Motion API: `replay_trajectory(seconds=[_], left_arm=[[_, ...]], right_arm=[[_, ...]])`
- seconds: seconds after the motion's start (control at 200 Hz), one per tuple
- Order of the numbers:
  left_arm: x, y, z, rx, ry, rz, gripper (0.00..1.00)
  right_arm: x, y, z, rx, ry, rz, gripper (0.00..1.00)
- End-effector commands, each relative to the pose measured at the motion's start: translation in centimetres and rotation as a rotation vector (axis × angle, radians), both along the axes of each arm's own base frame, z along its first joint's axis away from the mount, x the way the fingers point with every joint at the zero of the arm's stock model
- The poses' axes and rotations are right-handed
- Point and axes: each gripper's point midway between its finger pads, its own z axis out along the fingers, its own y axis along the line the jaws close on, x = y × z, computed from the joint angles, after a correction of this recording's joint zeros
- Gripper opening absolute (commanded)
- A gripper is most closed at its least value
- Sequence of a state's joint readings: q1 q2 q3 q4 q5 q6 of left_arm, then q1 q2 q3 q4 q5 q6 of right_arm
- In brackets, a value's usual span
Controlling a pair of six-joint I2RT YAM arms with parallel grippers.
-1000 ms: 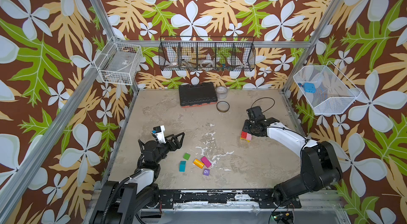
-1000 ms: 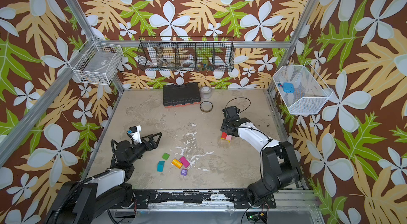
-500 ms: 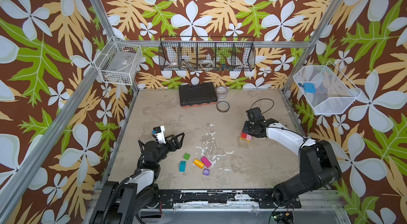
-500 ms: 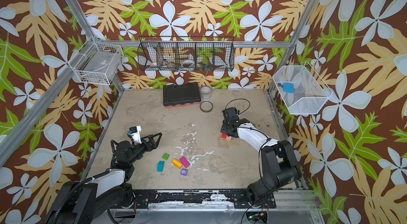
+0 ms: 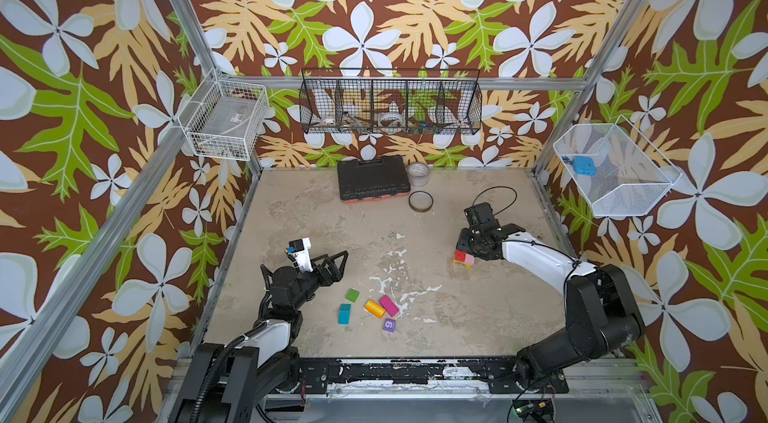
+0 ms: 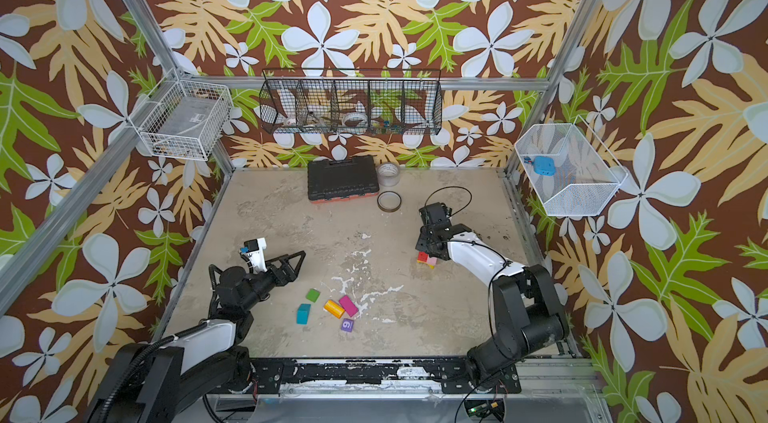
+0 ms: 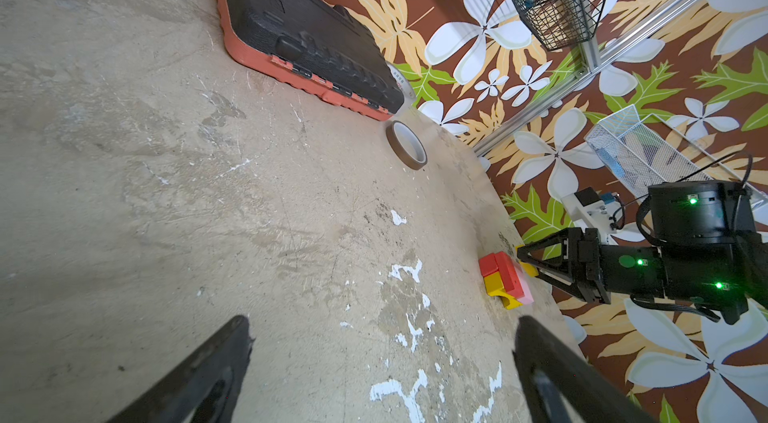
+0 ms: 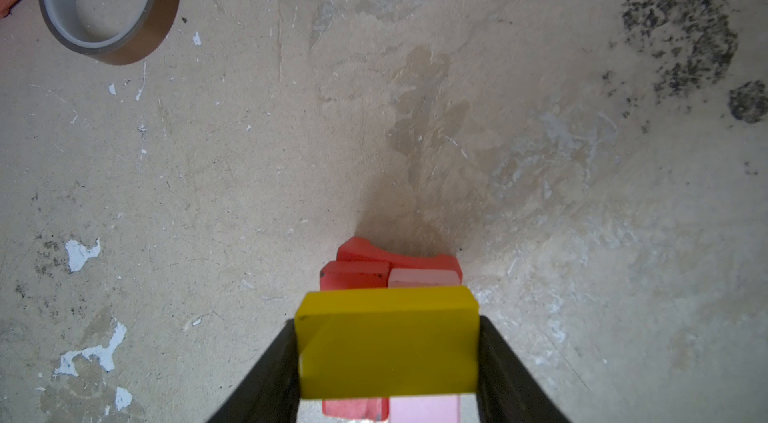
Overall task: Build the wood block tower
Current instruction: 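Lower the yellow block onto the red and pink blocks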
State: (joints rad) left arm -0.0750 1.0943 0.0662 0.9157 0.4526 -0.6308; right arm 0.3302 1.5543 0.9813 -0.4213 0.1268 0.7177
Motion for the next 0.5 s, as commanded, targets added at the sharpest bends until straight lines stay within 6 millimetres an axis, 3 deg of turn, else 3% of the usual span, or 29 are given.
replay_trajectory(seconds=[0.0, 0.276, 0.496], left_arm=[[0.14, 0.02, 0.75, -0.008, -0.030, 0.003, 1.00], [0.11, 0.02, 0.71, -0.009, -0.027, 0.003, 1.00], [0.13, 0.01, 0.74, -0.009, -0.028, 0.003, 1.00]], right_arm=[[0.05, 0.13, 0.12, 0.008, -0.005, -0.001, 0.61], [0.02, 0.05, 0.23, 0.006, -0.009, -0.003, 0.69], [-0.06, 0.05, 0.29, 0.010, -0.013, -0.002, 0.69]])
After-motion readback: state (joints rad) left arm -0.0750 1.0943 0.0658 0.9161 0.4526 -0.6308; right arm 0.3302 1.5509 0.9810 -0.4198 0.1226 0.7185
